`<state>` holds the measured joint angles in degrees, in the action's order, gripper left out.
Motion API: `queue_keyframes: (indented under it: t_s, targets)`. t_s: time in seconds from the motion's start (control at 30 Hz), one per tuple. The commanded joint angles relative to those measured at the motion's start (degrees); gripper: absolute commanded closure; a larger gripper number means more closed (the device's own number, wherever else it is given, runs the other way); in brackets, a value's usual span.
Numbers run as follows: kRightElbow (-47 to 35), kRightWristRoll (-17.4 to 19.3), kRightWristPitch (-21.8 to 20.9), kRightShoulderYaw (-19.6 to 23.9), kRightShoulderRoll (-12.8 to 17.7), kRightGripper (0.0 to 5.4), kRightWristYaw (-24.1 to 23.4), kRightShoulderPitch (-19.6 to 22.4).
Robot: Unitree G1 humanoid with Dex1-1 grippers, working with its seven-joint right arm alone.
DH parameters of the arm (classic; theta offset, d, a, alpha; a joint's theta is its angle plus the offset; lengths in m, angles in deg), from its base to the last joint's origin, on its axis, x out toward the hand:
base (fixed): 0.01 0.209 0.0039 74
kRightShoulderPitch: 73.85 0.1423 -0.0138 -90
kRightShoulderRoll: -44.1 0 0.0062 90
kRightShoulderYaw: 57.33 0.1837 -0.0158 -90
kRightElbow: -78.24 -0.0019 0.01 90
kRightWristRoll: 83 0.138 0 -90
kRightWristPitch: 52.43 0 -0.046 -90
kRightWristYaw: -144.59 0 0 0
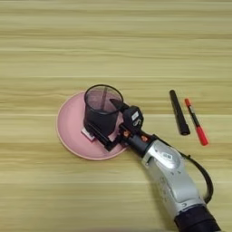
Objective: Move the objects on the table
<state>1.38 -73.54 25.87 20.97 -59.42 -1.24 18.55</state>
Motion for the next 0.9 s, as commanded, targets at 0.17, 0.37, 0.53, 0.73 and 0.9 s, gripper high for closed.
queue_keyframes:
  t_s: [0.17,0.37,0.53,0.73,0.9]
  targets:
    - [-2.10,-0.22,-1.39,0.56,-0.03,0.26,-0.63,2.75]
    - [-2.14,-0.11,-1.63,0.70,-0.16,0.75,-0.65,2.70]
    - [-2.26,-0.04,-1.91,0.84,-0.15,0.78,-0.65,2.64]
    - [-4.04,0.48,-2.13,1.59,-0.16,0.78,-0.99,2.59]
    - [-5.47,1.36,-3.04,3.24,-0.26,0.78,-1.51,3.03]
